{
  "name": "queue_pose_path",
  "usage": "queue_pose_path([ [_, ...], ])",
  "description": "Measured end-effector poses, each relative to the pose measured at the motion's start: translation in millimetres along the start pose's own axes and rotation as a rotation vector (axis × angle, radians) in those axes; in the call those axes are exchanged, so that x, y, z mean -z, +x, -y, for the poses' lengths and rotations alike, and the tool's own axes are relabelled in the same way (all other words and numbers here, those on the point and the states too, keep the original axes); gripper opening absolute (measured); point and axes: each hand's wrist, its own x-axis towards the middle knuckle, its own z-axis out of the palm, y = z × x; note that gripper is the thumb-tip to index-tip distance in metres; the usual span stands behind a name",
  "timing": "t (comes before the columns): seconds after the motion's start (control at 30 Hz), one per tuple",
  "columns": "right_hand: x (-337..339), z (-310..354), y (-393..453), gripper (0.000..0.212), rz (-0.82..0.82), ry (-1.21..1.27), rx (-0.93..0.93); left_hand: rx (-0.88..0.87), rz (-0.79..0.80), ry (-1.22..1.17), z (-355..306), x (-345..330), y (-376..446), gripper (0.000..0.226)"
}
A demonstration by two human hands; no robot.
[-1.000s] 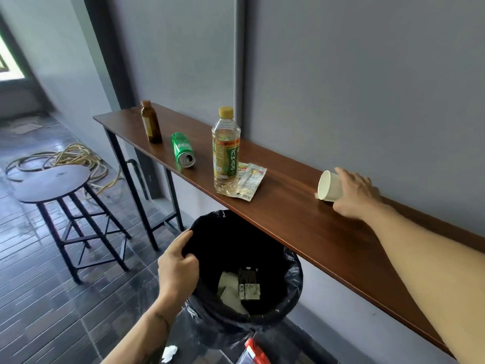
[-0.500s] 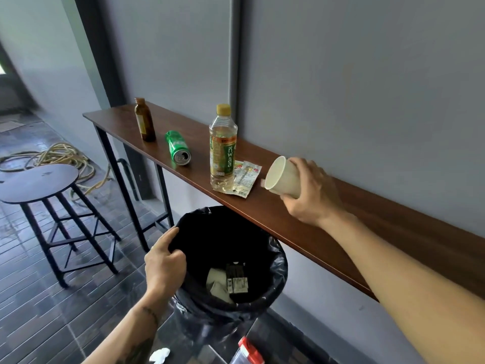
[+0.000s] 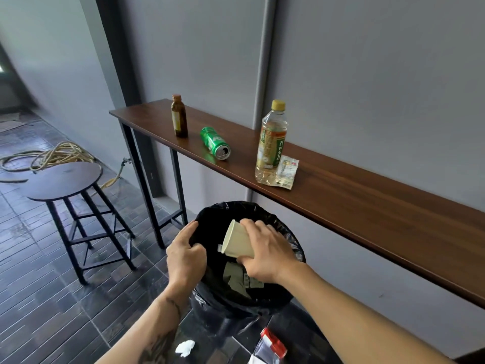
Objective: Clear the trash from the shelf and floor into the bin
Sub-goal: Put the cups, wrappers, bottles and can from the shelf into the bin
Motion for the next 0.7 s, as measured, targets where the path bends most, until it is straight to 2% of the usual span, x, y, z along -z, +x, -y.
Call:
queue_pose_path([
  [0.1,-13.4,10.9,-1.8,0.08,0.053,0.015,-0.055,0.005,0.006,-0.01,3.6,12.7,3.6,0.072],
  [0.17,-12.1,17.3,-1.6,0.083,0.031,0.043,-0.063,0.001,0.008,-0.006,5.4,21.8,5.7,0.071],
  [0.4,55.1,4.5,27.9,0.074,-0.264,0.18,-0.147,-0.009,0.012,-0.018,7.6,39.4,16.6,0.072],
  [0.57,99.7,-20.6,60.8,0.083,-0.384,0.178,-0.296,-0.001,0.005,-0.076,0.7,34.0,25.8,0.075],
  [0.7,114.3,-36.8,88.5,0.095,-0.425,0.281,-0.445,0.014,-0.023,-0.116,-2.7,26.7,30.8,0.074],
])
